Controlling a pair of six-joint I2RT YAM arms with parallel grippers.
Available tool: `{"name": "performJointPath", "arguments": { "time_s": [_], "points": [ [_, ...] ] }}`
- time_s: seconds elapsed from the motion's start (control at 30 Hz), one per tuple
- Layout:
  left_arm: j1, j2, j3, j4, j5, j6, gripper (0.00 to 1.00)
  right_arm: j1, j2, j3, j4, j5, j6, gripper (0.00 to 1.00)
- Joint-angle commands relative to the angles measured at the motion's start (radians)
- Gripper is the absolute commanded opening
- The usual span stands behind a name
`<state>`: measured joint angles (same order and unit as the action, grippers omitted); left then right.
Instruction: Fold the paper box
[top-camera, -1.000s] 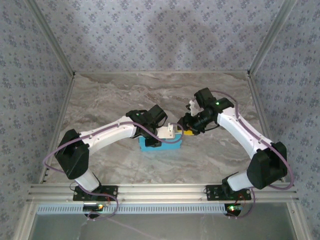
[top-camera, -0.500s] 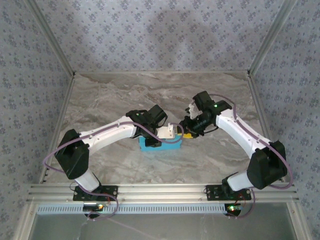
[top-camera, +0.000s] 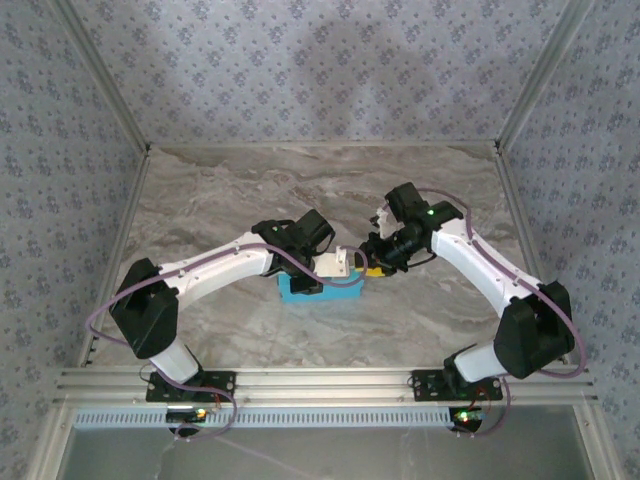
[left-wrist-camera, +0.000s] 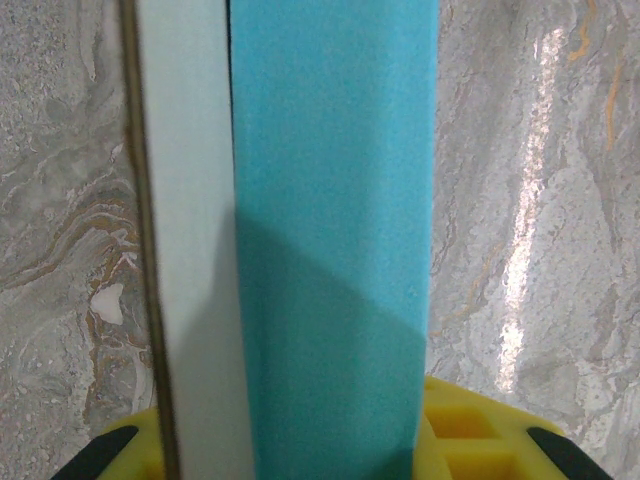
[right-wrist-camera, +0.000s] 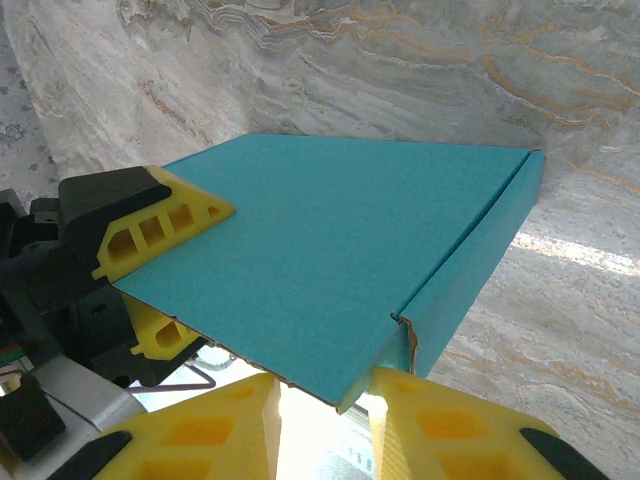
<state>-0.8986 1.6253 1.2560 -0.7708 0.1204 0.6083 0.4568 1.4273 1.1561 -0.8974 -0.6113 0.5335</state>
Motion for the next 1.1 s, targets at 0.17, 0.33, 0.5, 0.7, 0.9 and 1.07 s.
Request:
{"name": "performJointPath", "arguments": {
  "time_s": [0.17, 0.33, 0.5, 0.7, 0.9, 1.07],
  "points": [
    [0.003, 0.002, 0.001, 0.009, 0.018, -0.010, 0.19, 0.013, -0.001, 0.012, -0.065, 0.082, -0.084, 0.30],
    [0.004, 0.005, 0.005, 0.005, 0.018, -0.012, 0.19, 0.015, 0.000, 0.011, -0.068, 0.085, -0.100, 0.30],
    [0.004, 0.005, 0.008, 0.005, 0.026, -0.020, 0.19, 0.015, -0.003, 0.010, -0.060, 0.068, -0.088, 0.29],
    [0.004, 0.010, 0.005, -0.001, 0.027, -0.013, 0.18, -0.001, -0.026, 0.027, -0.039, 0.012, -0.035, 0.41],
    [0.003, 0.007, 0.008, -0.002, 0.026, -0.006, 0.17, -0.068, -0.032, 0.000, 0.028, -0.058, 0.084, 0.35],
    [0.003, 0.006, 0.010, -0.001, 0.026, -0.001, 0.16, -0.065, -0.034, -0.041, 0.100, -0.098, 0.260, 0.35]
  ]
}}
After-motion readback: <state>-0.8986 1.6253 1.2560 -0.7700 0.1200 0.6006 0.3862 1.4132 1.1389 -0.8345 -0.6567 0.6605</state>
